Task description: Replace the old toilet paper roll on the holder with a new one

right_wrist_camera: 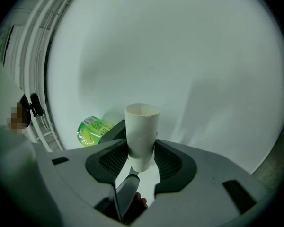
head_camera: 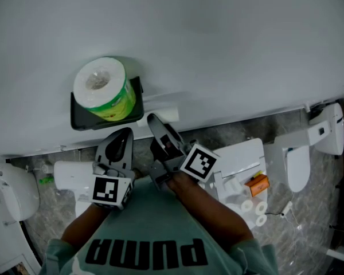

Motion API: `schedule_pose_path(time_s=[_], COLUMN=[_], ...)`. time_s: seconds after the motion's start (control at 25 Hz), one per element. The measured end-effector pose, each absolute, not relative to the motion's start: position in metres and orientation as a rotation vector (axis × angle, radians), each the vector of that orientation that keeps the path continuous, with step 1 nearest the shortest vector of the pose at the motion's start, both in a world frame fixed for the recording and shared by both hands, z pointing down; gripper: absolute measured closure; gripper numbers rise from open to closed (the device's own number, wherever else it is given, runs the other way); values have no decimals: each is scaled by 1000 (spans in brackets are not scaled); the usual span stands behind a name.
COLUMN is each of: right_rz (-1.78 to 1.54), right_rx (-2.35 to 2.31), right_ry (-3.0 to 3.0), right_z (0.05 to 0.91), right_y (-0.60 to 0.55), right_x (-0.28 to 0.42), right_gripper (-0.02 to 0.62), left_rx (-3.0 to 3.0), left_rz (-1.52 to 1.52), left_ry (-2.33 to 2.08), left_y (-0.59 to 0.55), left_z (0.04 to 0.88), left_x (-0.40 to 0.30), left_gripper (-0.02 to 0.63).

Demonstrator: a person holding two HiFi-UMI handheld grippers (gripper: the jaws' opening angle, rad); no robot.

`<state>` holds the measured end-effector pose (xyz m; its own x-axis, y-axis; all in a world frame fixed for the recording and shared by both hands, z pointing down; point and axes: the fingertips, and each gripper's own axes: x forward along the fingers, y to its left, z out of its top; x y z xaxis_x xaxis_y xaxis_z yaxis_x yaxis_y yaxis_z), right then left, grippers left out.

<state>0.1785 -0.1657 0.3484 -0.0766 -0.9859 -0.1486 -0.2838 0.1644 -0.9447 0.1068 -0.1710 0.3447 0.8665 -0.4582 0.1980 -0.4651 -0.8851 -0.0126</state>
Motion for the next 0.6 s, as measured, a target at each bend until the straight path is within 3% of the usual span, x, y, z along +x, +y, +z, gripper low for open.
schedule_pose_path(time_s=[0.6], right_rz=[-925], right_rx=[-1370], right_ry=[1493], right_z=[348], right_y=[-148], right_x=[195], right_gripper=[417], left_rx=[3012], left_rz=[304], left_ry=[-651], left_y=[-166], left_z=[347], left_x=[120], left_gripper=[603])
